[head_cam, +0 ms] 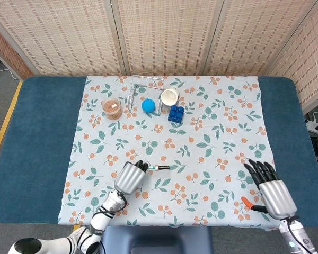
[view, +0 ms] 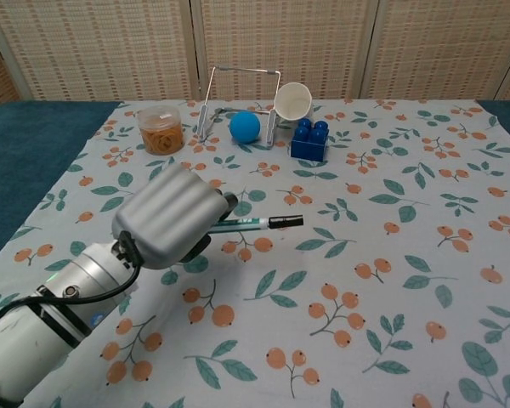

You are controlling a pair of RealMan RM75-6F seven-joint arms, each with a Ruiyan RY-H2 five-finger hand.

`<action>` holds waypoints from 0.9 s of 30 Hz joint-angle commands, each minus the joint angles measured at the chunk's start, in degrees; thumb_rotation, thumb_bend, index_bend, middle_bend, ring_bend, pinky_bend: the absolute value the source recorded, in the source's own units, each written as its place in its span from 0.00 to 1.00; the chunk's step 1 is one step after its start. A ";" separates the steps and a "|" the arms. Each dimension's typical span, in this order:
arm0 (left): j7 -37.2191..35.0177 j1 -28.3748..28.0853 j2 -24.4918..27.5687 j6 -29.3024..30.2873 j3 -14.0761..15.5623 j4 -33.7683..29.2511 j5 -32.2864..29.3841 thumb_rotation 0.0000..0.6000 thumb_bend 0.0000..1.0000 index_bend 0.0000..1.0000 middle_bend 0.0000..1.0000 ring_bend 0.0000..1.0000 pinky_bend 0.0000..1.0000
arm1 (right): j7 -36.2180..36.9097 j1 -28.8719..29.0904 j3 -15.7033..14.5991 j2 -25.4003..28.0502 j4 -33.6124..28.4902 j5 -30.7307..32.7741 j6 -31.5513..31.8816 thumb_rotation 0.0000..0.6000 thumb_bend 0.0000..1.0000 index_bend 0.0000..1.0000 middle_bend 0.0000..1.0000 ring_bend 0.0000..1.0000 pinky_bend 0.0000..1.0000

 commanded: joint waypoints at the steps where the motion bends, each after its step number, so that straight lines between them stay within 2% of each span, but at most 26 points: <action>1: 3.13 0.65 1.93 0.99 0.40 -4.56 0.70 1.00 0.50 0.91 0.99 0.98 1.00 | -3.97 1.63 0.18 -4.99 -1.62 -3.94 -0.43 0.91 0.17 0.00 0.00 0.00 0.00; 5: 6.31 1.60 3.91 1.12 1.17 -9.85 0.84 1.00 0.50 0.91 1.00 0.98 1.00 | -9.51 3.06 1.00 -11.12 -0.70 -9.21 0.38 0.97 0.17 0.02 0.00 0.00 0.00; 11: 10.89 2.55 6.79 1.24 1.57 -17.63 1.14 1.00 0.50 0.91 1.00 0.98 1.00 | -14.03 6.58 4.28 -20.58 1.67 -9.04 -2.48 1.00 0.17 0.28 0.00 0.00 0.00; 19: 13.84 3.38 9.39 1.14 1.40 -22.36 1.23 1.00 0.50 0.91 1.00 0.98 1.00 | -21.84 10.03 6.44 -28.16 1.81 -4.43 -8.01 1.00 0.17 0.37 0.00 0.00 0.00; 23: 14.57 3.65 10.35 1.22 1.37 -23.98 1.65 1.00 0.50 0.91 1.00 0.98 1.00 | -24.24 11.27 7.47 -31.82 4.55 -3.26 -8.34 1.00 0.17 0.42 0.01 0.00 0.00; 27: 15.14 3.98 11.04 1.15 1.66 -24.50 2.05 1.00 0.50 0.91 1.00 0.98 1.00 | -24.72 12.14 8.17 -34.05 6.50 -3.36 -7.41 1.00 0.17 0.42 0.01 0.00 0.00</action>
